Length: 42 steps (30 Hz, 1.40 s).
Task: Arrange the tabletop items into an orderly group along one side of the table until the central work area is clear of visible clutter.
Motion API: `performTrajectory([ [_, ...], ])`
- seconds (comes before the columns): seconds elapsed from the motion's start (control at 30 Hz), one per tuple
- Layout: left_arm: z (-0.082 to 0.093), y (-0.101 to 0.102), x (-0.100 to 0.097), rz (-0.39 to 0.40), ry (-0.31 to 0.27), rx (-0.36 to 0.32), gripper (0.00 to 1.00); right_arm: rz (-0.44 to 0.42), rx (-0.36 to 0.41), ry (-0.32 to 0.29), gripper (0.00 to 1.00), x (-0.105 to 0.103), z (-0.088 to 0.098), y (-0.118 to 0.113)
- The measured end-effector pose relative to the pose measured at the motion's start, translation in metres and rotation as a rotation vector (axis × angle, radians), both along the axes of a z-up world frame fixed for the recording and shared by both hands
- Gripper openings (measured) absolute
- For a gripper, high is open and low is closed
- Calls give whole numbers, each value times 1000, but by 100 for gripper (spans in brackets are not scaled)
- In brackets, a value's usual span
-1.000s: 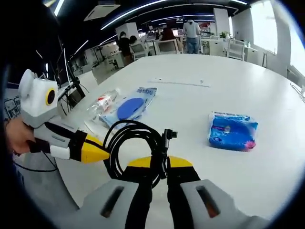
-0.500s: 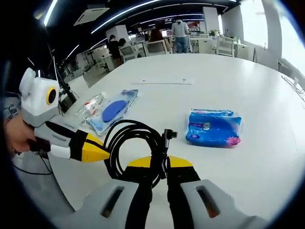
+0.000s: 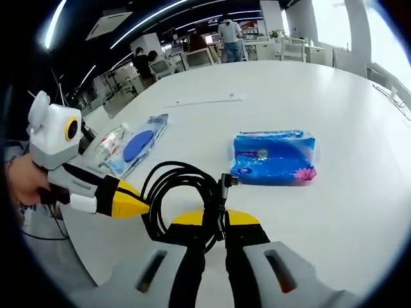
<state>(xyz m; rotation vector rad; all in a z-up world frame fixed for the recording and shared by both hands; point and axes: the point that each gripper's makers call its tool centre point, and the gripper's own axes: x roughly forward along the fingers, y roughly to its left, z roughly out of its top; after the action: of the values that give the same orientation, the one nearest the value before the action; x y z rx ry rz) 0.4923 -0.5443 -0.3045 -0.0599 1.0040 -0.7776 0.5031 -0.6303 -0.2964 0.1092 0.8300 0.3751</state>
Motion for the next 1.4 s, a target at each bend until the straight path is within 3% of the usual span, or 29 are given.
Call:
performTrajectory([
  [0.6,-25,-11,6,5,82,17,2,-6,15,64,8,7,-28,-11],
  [1.4,-32,-11,10,10,87,5,5,9,-18,59,10,9,-40,-13],
])
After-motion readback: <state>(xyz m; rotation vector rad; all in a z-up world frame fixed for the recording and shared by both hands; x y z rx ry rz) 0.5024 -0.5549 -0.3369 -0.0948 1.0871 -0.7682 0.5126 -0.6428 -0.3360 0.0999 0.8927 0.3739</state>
